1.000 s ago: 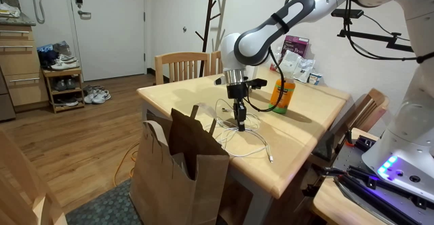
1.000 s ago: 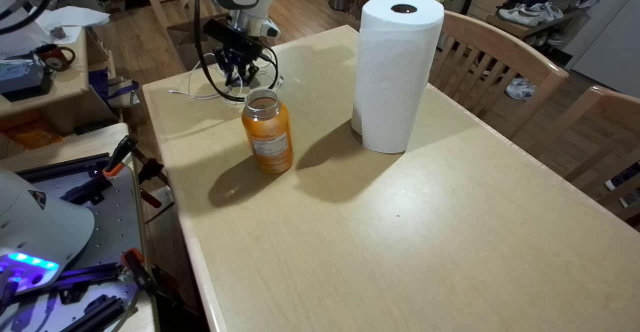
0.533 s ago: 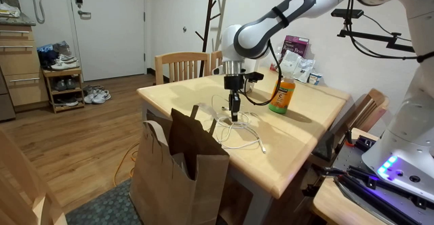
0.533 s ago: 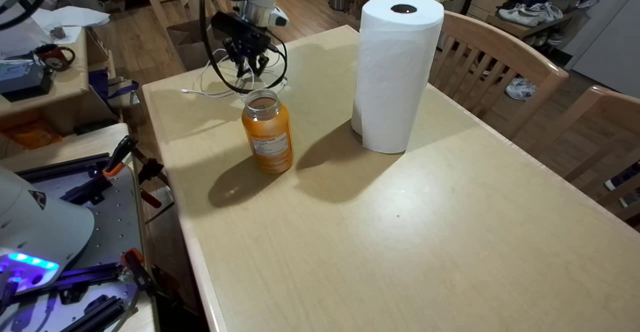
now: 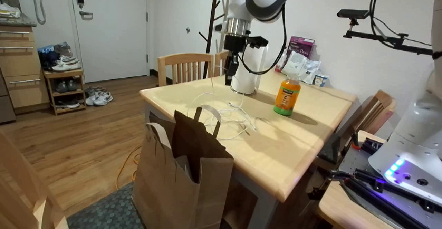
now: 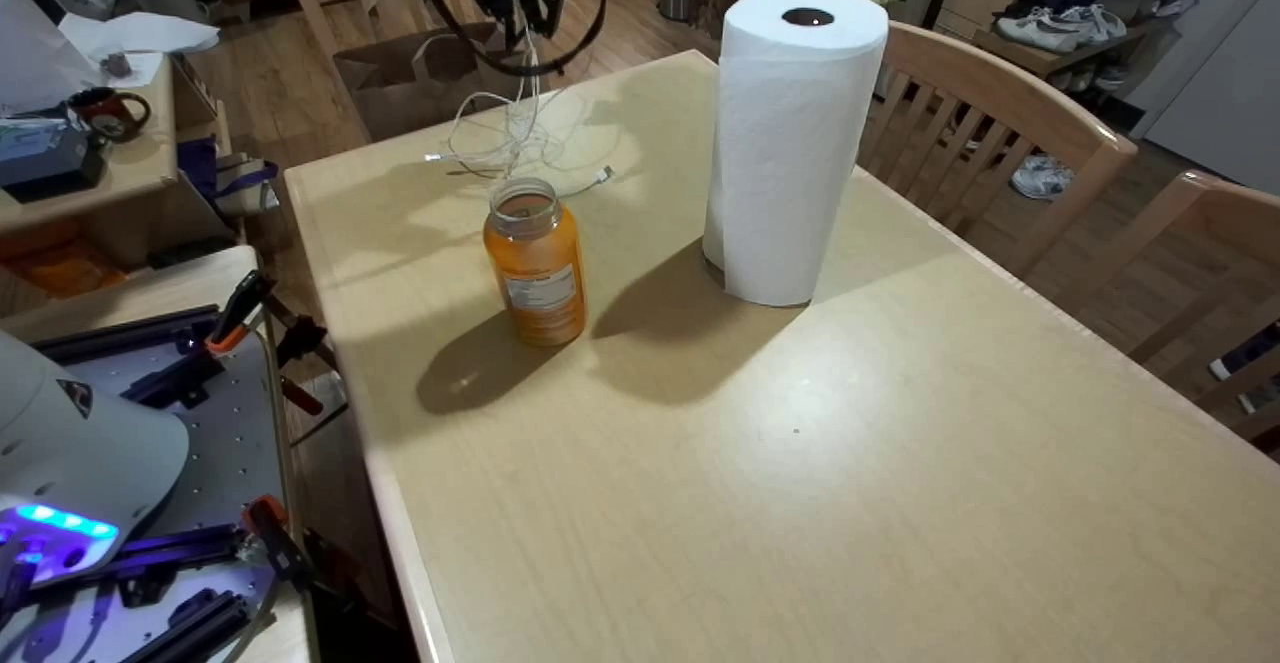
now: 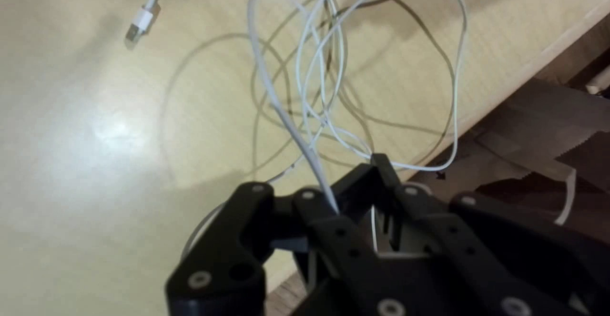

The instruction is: Put the cable in the paper bag

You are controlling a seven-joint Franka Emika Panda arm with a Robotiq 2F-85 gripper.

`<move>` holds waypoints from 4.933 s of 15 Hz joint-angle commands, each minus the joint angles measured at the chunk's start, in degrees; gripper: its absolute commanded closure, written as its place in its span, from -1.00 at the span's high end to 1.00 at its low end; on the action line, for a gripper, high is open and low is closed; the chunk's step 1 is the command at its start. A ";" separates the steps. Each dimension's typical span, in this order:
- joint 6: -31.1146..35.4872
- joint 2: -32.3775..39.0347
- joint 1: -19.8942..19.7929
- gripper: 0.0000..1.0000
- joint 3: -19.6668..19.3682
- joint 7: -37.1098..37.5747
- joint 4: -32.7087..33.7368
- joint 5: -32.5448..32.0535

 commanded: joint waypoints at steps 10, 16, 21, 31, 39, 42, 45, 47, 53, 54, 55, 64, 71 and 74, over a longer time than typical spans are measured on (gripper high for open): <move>-8.19 -2.05 9.57 -0.94 0.47 2.15 11.55 -17.12; -10.36 -1.48 9.23 -0.94 -0.10 3.75 11.53 -15.88; -6.52 2.42 5.99 -0.95 -0.66 2.68 6.70 -11.18; -4.63 15.50 2.24 0.35 2.94 -4.04 6.78 -0.61; -0.79 15.32 2.90 1.00 1.94 -5.00 4.75 -4.70; 0.69 14.51 3.70 1.00 0.93 -3.44 4.28 -7.46; 2.69 14.15 4.59 1.00 -0.62 -1.65 3.89 -11.58; 4.62 14.24 5.40 1.00 -2.05 -0.10 3.69 -15.21; 8.48 15.58 4.80 1.00 -2.64 1.77 3.20 -16.64; 7.50 15.74 4.28 1.00 -1.90 1.28 3.33 -15.33; 8.32 15.63 4.20 1.00 -1.70 1.46 2.85 -15.01; 13.63 16.63 3.28 0.50 -0.77 -0.54 0.71 -15.01; 15.27 16.09 1.25 -0.31 0.37 -0.42 -0.18 -13.05; 15.38 15.91 0.71 -0.73 0.79 -0.47 -0.34 -12.22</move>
